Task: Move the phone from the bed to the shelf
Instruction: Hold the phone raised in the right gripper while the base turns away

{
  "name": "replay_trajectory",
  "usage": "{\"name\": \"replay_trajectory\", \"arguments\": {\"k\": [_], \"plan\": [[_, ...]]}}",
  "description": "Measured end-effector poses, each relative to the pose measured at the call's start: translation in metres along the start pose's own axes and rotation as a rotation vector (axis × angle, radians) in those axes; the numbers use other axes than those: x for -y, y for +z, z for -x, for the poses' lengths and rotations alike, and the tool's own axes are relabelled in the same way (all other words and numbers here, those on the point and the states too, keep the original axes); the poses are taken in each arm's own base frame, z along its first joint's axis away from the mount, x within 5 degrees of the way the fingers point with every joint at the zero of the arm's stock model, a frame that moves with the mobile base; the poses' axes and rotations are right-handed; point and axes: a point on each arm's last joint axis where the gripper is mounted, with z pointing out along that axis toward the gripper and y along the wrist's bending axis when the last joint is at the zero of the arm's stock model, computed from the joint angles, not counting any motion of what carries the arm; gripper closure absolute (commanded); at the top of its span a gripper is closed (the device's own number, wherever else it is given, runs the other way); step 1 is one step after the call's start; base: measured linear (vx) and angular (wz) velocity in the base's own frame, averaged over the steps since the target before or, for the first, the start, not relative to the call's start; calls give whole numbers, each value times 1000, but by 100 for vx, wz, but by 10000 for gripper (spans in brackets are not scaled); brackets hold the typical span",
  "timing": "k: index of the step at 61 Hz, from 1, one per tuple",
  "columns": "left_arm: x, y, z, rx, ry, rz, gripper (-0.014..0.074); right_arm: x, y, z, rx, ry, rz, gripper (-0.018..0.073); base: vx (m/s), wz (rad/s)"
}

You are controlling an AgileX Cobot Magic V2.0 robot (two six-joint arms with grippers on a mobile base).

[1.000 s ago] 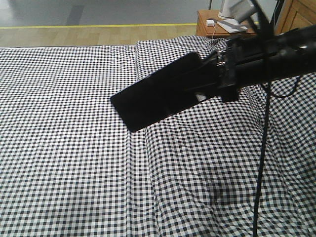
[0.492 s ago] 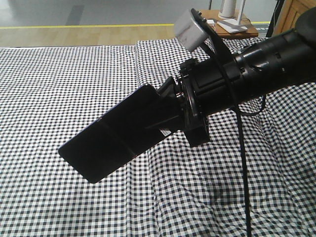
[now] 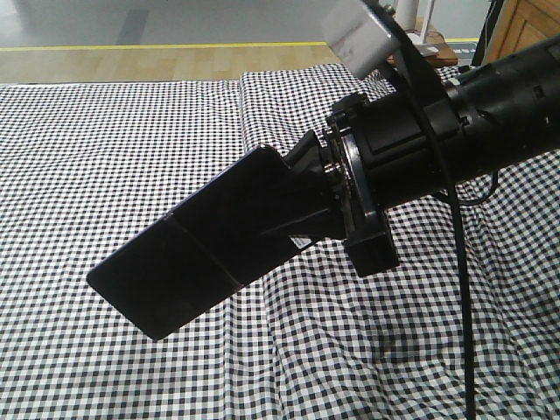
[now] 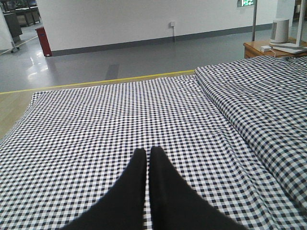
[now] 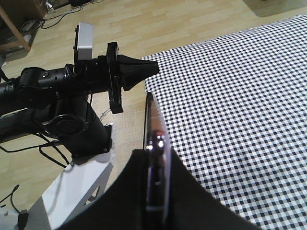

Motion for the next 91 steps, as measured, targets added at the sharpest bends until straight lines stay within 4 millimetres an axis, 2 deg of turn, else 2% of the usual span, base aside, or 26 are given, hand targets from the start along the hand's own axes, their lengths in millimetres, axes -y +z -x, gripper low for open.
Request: {"name": "replay_trajectory", "arguments": {"k": [91], "plan": [[0,0,0,0,0,0,595,0,0,0,0,0,0,562,-1,4]]}}
